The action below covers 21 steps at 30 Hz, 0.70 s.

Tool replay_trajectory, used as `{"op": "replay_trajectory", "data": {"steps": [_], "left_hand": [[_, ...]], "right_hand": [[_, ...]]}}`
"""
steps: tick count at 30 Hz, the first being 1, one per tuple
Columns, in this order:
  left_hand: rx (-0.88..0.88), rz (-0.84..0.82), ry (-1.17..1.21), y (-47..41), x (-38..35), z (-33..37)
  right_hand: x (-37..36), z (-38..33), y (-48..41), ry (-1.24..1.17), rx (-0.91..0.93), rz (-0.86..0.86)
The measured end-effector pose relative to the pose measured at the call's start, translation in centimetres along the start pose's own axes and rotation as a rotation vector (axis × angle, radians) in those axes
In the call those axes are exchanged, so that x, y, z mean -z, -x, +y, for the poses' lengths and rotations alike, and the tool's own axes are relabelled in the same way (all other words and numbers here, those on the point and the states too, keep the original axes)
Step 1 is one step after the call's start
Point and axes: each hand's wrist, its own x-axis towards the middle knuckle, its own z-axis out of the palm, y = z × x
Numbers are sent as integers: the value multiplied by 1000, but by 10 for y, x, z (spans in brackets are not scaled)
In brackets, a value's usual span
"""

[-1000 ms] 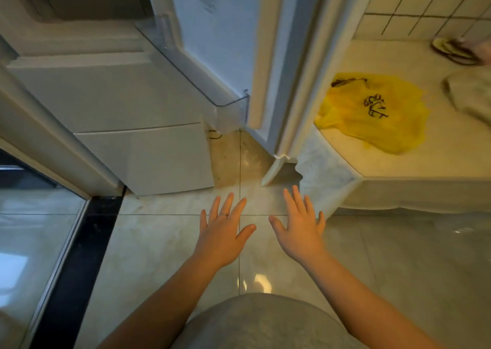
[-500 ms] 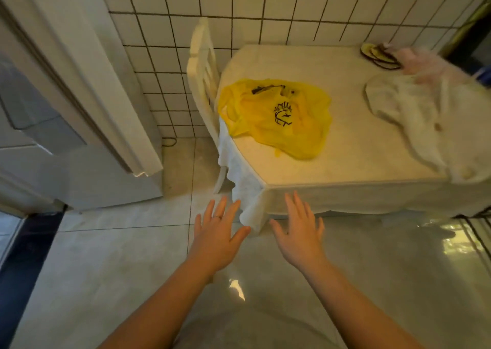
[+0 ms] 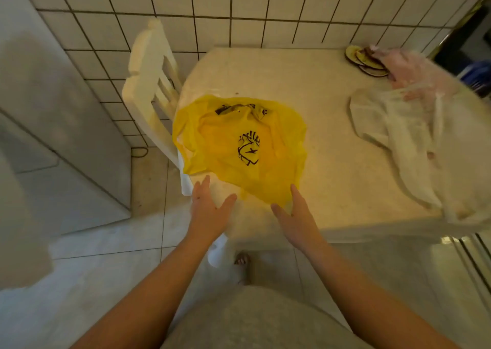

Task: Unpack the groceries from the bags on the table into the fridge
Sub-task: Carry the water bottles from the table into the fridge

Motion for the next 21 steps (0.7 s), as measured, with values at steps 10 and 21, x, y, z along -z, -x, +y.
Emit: {"op": "replay_trajectory", "data": {"steps": [10, 21], "left_hand": [[167, 192, 87, -96, 0, 24], [353, 61, 238, -151, -25, 44]], "right_hand": [[21, -2, -108, -715, -569, -42], [24, -16, -186, -938, -595, -173]]}}
